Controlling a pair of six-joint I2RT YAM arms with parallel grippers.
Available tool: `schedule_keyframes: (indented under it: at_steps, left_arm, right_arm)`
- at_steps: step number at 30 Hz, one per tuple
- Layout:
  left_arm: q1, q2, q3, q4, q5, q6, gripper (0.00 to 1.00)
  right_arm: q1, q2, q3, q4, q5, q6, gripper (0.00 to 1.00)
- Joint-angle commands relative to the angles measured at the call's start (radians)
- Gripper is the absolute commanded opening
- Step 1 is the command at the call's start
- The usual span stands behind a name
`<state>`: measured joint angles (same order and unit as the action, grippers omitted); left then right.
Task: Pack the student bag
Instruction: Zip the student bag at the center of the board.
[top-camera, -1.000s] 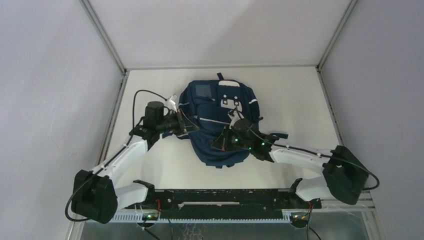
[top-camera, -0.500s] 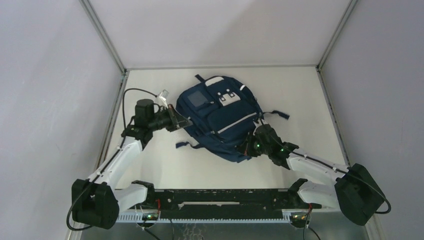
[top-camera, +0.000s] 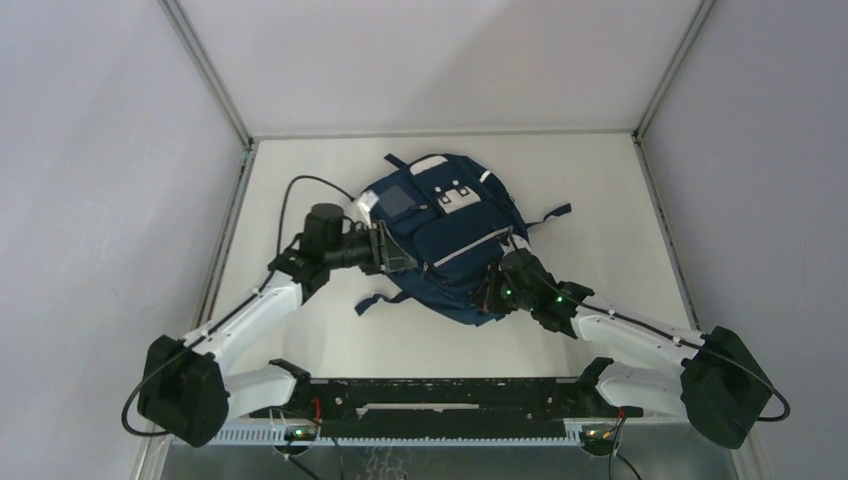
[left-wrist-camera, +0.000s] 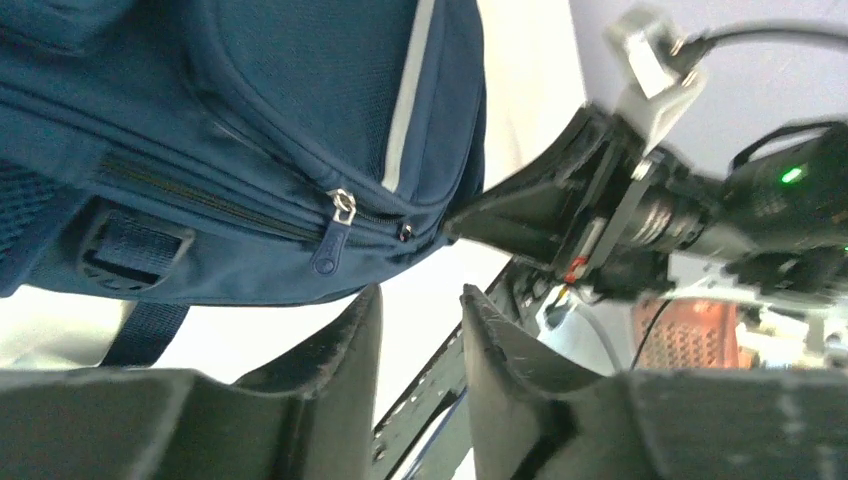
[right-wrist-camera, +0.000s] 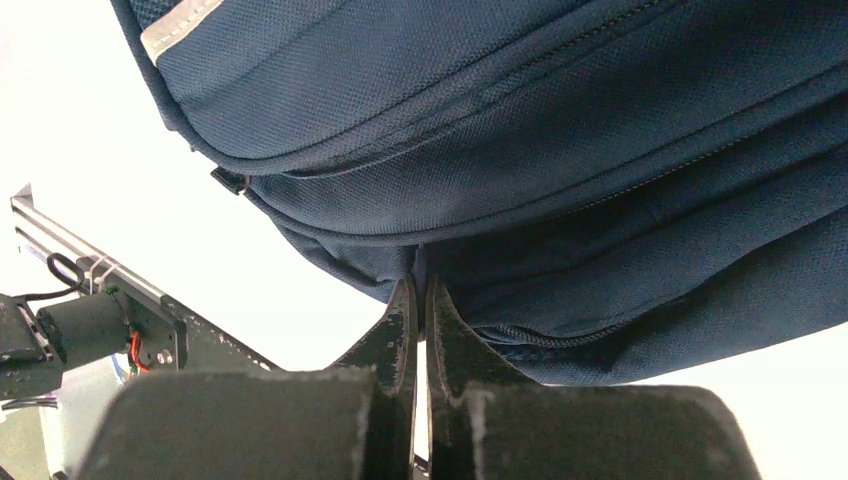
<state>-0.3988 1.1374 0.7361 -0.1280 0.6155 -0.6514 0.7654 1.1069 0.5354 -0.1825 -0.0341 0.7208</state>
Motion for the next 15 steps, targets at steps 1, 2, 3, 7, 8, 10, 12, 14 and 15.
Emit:
schedule_keyframes:
  at_steps: [1,2,3,7,8,10,12,14,15]
  left_arm:
    - [-0.081,0.054,0.033,0.033,-0.062,0.009,0.48]
    - [-0.093,0.065,0.034,0.033,-0.071,0.009,0.53]
    - [-0.102,0.074,0.033,0.034,-0.076,0.008,0.57]
    - [-0.140,0.120,0.054,0.039,-0.090,0.004,0.67]
    - [-0.154,0.138,0.063,0.038,-0.096,0.002,0.68]
    - [-0.172,0.170,0.078,0.042,-0.118,-0.009,0.70]
    - [-0.185,0.203,0.089,0.058,-0.124,-0.018,0.70]
    - [-0.188,0.235,0.097,0.086,-0.117,-0.033,0.69]
    - [-0.189,0.251,0.102,0.099,-0.113,-0.040,0.67]
  right_arm:
    - [0.019,-0.025,0.054,-0.028,0.071,0.029,0.00]
    - [0.017,-0.037,0.054,-0.037,0.086,0.024,0.00]
    - [0.017,-0.046,0.054,-0.045,0.093,0.019,0.00]
    - [0.015,-0.091,0.054,-0.071,0.101,-0.005,0.00]
    - [0.015,-0.097,0.054,-0.075,0.097,-0.008,0.00]
    - [0.017,-0.109,0.057,-0.086,0.100,-0.012,0.00]
    - [0.017,-0.121,0.056,-0.098,0.104,-0.012,0.00]
    - [0.018,-0.134,0.057,-0.106,0.108,-0.013,0.00]
    - [0.019,-0.141,0.057,-0.108,0.110,-0.014,0.00]
